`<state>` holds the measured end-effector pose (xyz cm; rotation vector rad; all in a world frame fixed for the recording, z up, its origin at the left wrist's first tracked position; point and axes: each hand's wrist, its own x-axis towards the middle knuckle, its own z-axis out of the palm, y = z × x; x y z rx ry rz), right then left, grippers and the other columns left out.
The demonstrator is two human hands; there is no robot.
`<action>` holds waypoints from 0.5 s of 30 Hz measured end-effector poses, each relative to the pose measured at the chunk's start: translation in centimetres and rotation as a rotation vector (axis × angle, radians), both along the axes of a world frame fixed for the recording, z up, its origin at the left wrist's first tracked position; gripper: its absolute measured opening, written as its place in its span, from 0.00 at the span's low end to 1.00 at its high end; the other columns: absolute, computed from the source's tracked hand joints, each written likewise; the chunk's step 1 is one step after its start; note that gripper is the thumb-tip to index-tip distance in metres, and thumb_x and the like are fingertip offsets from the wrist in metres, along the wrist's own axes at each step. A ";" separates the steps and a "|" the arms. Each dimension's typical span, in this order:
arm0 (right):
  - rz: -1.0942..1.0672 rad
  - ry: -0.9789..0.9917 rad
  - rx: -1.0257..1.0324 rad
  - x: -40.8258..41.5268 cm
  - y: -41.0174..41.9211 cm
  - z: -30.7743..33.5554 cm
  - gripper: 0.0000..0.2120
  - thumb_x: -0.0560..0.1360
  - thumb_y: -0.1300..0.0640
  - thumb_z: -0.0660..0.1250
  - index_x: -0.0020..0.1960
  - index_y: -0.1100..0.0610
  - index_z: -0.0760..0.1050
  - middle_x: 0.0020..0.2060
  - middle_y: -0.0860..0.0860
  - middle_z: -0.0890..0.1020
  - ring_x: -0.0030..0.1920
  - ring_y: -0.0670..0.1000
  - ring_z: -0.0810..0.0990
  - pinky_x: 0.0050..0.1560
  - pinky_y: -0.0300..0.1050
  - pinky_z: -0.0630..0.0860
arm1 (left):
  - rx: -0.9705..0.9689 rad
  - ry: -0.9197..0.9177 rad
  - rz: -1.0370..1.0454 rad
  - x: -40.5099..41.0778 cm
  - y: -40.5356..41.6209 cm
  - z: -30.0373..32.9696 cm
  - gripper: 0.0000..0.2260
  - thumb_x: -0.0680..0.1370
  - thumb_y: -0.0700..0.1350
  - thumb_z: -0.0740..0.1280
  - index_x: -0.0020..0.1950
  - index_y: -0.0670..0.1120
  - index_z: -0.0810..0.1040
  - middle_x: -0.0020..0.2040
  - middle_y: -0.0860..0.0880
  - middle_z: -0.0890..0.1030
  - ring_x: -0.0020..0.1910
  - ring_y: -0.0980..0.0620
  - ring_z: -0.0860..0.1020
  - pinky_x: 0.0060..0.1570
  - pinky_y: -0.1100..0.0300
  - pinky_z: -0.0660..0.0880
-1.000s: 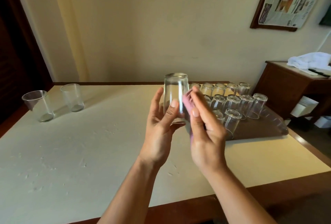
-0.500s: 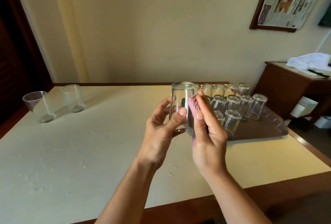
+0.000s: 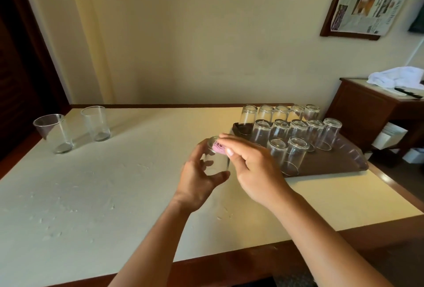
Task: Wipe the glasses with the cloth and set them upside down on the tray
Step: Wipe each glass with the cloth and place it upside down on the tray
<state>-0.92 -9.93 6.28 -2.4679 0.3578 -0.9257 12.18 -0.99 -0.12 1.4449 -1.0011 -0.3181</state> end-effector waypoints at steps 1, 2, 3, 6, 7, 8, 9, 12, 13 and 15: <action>-0.010 0.002 -0.001 -0.1 -0.2 -0.2 0.19 0.83 0.66 0.63 0.70 0.53 0.78 0.69 0.46 0.78 0.70 0.41 0.74 0.72 0.33 0.68 | 0.013 -0.029 -0.007 0.0 0.2 -0.3 0.34 0.72 0.40 0.81 0.75 0.52 0.71 0.63 0.56 0.78 0.62 0.54 0.76 0.61 0.62 0.77; -0.030 0.005 0.018 0.0 -0.5 -0.2 0.19 0.83 0.66 0.63 0.70 0.53 0.78 0.69 0.46 0.79 0.69 0.41 0.75 0.71 0.32 0.67 | 0.027 -0.050 -0.015 -0.2 0.3 -0.5 0.35 0.73 0.40 0.81 0.76 0.51 0.71 0.64 0.56 0.78 0.62 0.55 0.76 0.63 0.61 0.77; -0.054 0.013 0.038 0.2 -0.7 0.1 0.18 0.83 0.66 0.63 0.69 0.54 0.79 0.68 0.46 0.79 0.68 0.41 0.75 0.70 0.29 0.66 | 0.039 -0.071 -0.025 -0.5 0.3 -0.7 0.35 0.73 0.41 0.81 0.76 0.52 0.71 0.65 0.56 0.78 0.63 0.55 0.76 0.64 0.61 0.77; -0.087 0.049 0.001 0.6 -0.5 0.7 0.18 0.83 0.65 0.62 0.69 0.54 0.79 0.68 0.47 0.80 0.68 0.44 0.76 0.67 0.24 0.63 | 0.028 -0.097 -0.034 -0.9 -0.1 -0.9 0.35 0.73 0.40 0.81 0.76 0.52 0.71 0.65 0.56 0.78 0.63 0.55 0.76 0.63 0.60 0.77; -0.073 0.059 -0.024 0.5 -0.1 0.7 0.18 0.83 0.66 0.62 0.69 0.54 0.78 0.68 0.47 0.80 0.68 0.45 0.76 0.69 0.28 0.64 | 0.017 -0.087 -0.023 -0.6 -0.1 -0.9 0.34 0.73 0.40 0.81 0.76 0.53 0.71 0.65 0.56 0.79 0.63 0.54 0.76 0.63 0.59 0.77; -0.046 0.067 -0.043 0.3 0.2 0.6 0.19 0.82 0.66 0.62 0.70 0.54 0.78 0.68 0.47 0.80 0.68 0.44 0.76 0.70 0.32 0.67 | 0.013 -0.083 -0.005 -0.3 -0.1 -0.9 0.34 0.73 0.41 0.81 0.76 0.53 0.71 0.65 0.57 0.78 0.63 0.54 0.76 0.64 0.58 0.77; -0.017 0.072 -0.048 -0.2 0.4 0.4 0.19 0.82 0.67 0.63 0.69 0.54 0.78 0.67 0.47 0.81 0.67 0.44 0.77 0.71 0.35 0.69 | 0.016 -0.090 0.010 0.1 0.0 -1.1 0.34 0.73 0.41 0.81 0.76 0.53 0.71 0.66 0.57 0.78 0.64 0.54 0.76 0.65 0.56 0.77; -0.081 0.084 0.002 -1.2 -0.9 0.6 0.18 0.83 0.65 0.63 0.69 0.52 0.79 0.63 0.45 0.82 0.62 0.39 0.77 0.64 0.25 0.69 | 0.040 -0.114 0.005 -0.2 0.4 -1.2 0.35 0.73 0.42 0.81 0.77 0.51 0.71 0.66 0.55 0.78 0.63 0.56 0.76 0.66 0.54 0.77; -0.125 0.078 0.010 -1.1 -1.4 0.8 0.17 0.83 0.65 0.62 0.68 0.52 0.79 0.64 0.46 0.82 0.61 0.39 0.77 0.61 0.20 0.66 | 0.035 -0.115 -0.010 -0.7 0.4 -1.2 0.35 0.72 0.42 0.81 0.77 0.51 0.71 0.65 0.55 0.78 0.63 0.55 0.76 0.66 0.54 0.77; -0.142 0.059 -0.041 -0.4 -1.3 1.1 0.18 0.82 0.67 0.63 0.68 0.54 0.80 0.64 0.48 0.82 0.63 0.44 0.78 0.63 0.19 0.62 | 0.015 -0.116 -0.029 -1.2 -0.1 -1.1 0.35 0.73 0.42 0.81 0.77 0.51 0.72 0.65 0.55 0.79 0.63 0.54 0.77 0.65 0.56 0.77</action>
